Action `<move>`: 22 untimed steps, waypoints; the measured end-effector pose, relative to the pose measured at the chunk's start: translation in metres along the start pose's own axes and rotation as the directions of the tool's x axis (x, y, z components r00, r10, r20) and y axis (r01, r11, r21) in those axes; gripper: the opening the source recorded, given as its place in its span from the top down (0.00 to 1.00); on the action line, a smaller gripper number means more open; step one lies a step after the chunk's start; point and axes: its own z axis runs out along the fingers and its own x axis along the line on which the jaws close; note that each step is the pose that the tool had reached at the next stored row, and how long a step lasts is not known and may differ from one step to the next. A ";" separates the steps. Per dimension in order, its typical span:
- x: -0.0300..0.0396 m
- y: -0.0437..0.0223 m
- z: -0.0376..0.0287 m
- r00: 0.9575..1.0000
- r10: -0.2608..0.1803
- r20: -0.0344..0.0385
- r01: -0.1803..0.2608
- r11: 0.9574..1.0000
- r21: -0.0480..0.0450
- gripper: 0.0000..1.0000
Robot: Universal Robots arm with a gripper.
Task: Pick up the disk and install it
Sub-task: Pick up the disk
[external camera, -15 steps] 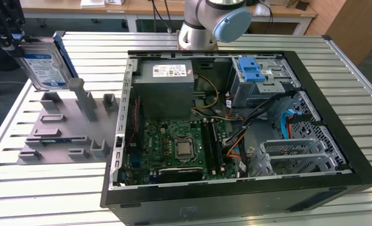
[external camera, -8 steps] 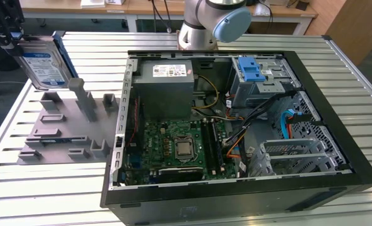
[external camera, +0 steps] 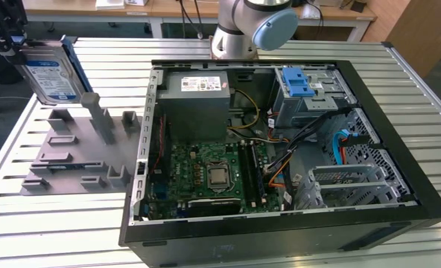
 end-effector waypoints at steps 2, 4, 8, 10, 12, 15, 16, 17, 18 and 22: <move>0.0000 0.0000 -0.0010 1.000 0.000 0.000 0.000 1.000 0.000 0.63; -0.0001 0.0001 -0.0020 1.000 0.000 0.000 0.000 1.000 0.000 0.63; -0.0002 0.0002 -0.0043 1.000 0.000 0.000 0.000 1.000 0.000 0.63; -0.0002 0.0002 -0.0052 1.000 0.000 0.000 0.000 1.000 0.000 0.63; -0.0002 0.0003 -0.0062 1.000 0.000 0.000 0.000 1.000 0.000 0.63; -0.0003 0.0003 -0.0078 1.000 0.000 0.000 0.000 1.000 0.000 0.63; -0.0003 0.0004 -0.0084 1.000 0.000 0.000 0.000 1.000 0.000 0.63; -0.0003 0.0004 -0.0089 1.000 0.000 0.000 0.000 1.000 0.000 0.63; -0.0004 0.0004 -0.0095 1.000 0.000 0.000 0.000 1.000 0.000 0.63; -0.0005 0.0005 -0.0119 1.000 0.000 0.000 0.000 1.000 0.000 0.63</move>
